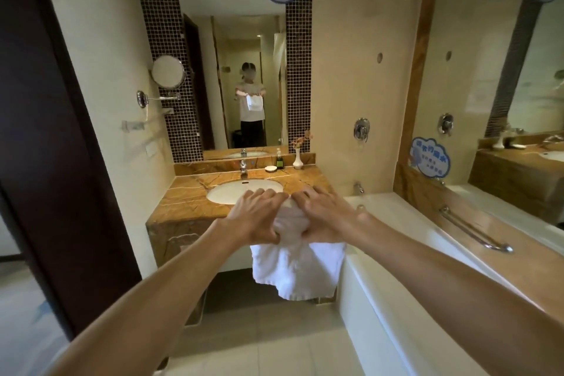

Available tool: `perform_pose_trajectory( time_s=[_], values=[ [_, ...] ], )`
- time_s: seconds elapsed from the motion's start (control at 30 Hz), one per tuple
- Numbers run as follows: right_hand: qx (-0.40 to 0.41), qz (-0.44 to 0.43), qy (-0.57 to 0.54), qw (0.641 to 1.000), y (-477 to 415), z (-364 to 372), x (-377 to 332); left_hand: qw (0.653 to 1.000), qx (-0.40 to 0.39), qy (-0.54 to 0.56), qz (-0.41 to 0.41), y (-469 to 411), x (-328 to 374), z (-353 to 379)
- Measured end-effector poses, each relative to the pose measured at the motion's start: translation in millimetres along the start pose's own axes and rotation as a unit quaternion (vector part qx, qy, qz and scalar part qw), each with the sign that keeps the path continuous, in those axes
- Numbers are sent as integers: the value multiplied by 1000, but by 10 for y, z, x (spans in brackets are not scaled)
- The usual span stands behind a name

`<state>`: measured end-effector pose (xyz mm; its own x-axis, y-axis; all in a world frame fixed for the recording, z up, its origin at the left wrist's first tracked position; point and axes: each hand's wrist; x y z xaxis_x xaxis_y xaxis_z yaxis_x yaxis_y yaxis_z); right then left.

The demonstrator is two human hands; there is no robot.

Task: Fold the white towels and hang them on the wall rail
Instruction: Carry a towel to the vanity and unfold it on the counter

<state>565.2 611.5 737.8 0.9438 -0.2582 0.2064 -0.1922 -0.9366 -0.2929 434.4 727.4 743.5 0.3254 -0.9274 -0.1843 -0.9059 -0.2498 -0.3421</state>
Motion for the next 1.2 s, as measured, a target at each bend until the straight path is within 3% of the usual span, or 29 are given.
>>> perform_pose_trajectory(
  time_s=[0.7,1.2],
  values=[
    [-54,-8,-37,998,-1299,1466,1134,998,-60,14,-3,-1631,-482,1541],
    [-64,20,-40,997,-2562,2181,2015,997,-52,50,24,-3109,-1133,2344]
  ],
)
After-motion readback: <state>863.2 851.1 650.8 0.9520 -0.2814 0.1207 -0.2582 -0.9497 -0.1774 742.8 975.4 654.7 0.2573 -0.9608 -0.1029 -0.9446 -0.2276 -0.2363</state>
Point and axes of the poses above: each hand's wrist, its own y-axis away from the middle knuckle, its own z-axis out of the palm, x = y × z, and after that the axes turned 5 degrees about x, right-handed
